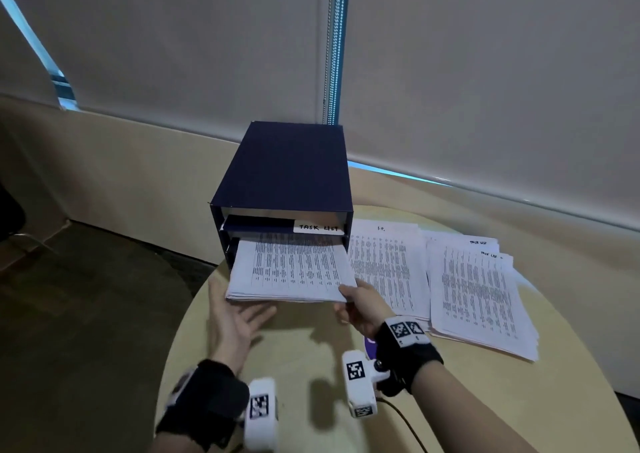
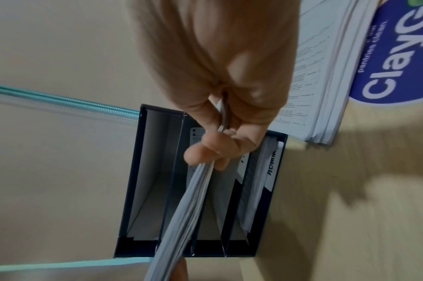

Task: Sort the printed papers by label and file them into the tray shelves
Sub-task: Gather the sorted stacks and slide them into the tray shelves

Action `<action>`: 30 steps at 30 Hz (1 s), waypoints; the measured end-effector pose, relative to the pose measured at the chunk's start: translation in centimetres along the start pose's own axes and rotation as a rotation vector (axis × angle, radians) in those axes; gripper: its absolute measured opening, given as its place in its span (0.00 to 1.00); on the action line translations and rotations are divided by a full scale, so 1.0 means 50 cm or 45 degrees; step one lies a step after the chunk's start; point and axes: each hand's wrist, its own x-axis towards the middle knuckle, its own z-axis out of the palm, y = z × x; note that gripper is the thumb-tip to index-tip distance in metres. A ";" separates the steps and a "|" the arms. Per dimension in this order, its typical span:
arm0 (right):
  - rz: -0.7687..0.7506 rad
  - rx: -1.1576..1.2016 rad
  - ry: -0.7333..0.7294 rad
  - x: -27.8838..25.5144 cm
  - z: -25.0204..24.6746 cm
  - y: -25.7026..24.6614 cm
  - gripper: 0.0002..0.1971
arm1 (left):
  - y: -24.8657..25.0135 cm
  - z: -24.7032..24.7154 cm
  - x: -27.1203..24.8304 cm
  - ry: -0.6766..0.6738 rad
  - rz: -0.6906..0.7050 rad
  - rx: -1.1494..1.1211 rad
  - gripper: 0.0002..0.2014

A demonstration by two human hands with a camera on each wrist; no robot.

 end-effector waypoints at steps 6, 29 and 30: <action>-0.001 -0.124 -0.015 -0.001 0.011 -0.002 0.09 | -0.060 0.080 -0.010 -0.120 -0.118 0.301 0.17; -0.045 -0.403 0.296 0.006 -0.316 0.056 0.08 | -0.153 0.199 0.153 0.249 0.445 0.837 0.08; -0.069 -0.497 0.348 0.022 -0.330 0.050 0.08 | -0.199 0.201 0.138 0.200 0.352 0.925 0.05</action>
